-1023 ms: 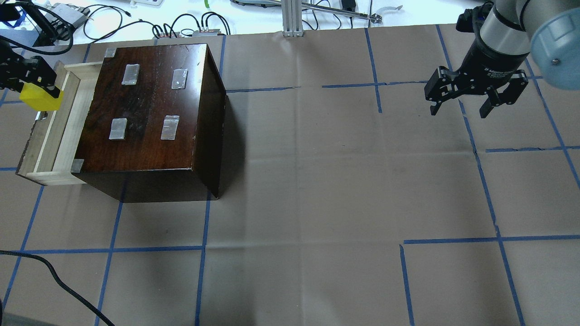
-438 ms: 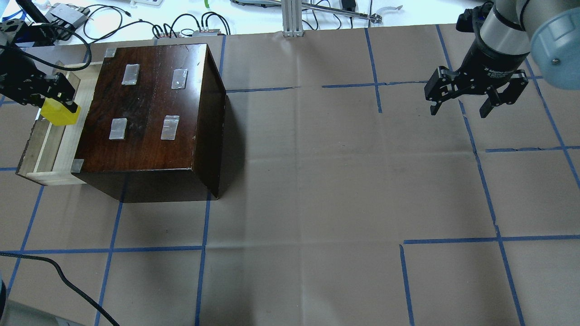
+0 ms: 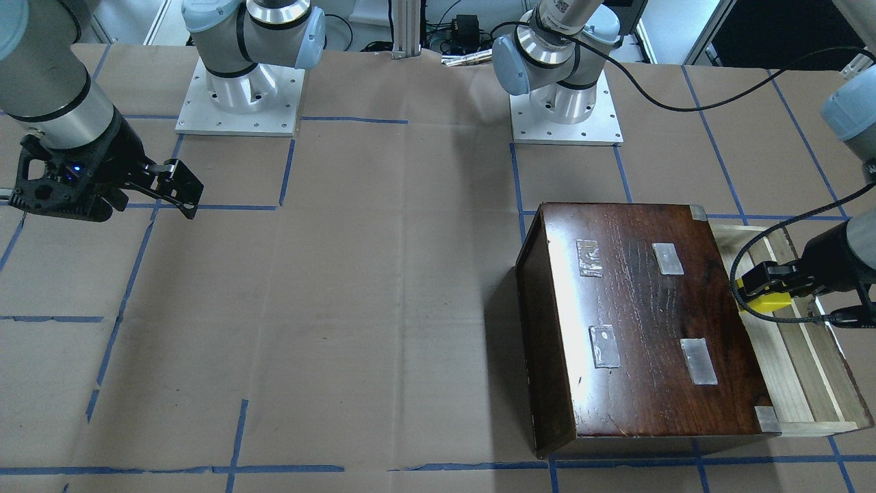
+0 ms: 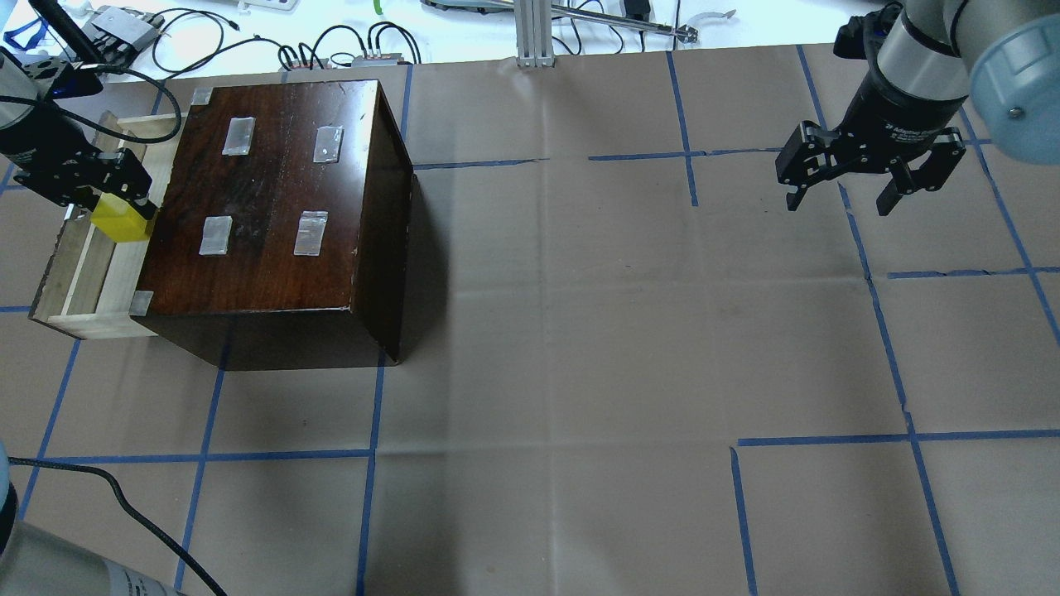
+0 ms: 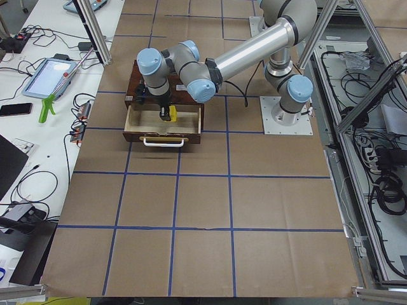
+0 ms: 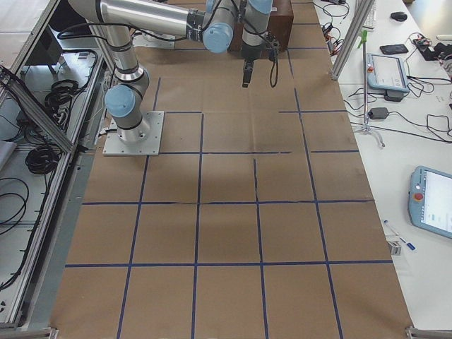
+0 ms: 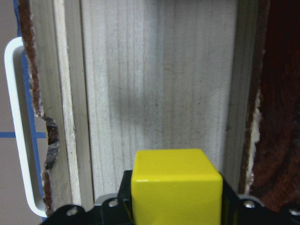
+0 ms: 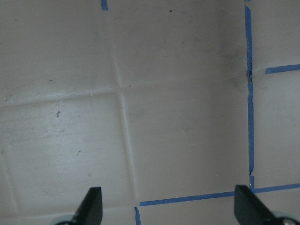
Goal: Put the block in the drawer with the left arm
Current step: 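Lower the cube into the drawer and open the left gripper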
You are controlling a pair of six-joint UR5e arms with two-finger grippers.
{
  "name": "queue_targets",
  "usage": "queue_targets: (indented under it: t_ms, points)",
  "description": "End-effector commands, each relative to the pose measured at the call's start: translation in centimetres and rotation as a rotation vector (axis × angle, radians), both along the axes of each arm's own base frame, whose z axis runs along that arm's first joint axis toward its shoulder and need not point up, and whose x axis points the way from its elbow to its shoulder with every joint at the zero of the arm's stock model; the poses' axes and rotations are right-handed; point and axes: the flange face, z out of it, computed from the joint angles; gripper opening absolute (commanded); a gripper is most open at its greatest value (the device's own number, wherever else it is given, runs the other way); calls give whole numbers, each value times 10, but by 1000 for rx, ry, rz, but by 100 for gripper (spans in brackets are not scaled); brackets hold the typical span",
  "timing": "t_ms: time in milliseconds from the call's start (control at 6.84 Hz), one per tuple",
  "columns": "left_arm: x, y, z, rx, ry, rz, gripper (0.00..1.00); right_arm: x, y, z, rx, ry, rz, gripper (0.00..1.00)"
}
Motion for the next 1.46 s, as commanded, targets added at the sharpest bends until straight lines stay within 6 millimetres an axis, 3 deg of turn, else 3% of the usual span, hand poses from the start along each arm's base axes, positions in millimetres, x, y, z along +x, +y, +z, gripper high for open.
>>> queue_targets:
  t_ms: [0, 292, 438, 731, 1315]
  points:
    - [1, -2, -6, 3, 3, 1, 24, 0, 0, 0, 0, 0, -1, 100]
    - [1, -3, -4, -1, 3, 9, 86, 0, 0, 1, -2, 0, 0, 100]
    - [2, -4, 0, -9, -3, 8, 95, 0, 0, 0, 0, 0, 0, 100]
    - [3, -6, 8, -24, -10, 8, 98, 0, 0, -1, 1, 0, 0, 100]
    - [-11, 10, 63, -88, -58, 36, 99, 0, 0, 1, -2, 0, 0, 100]
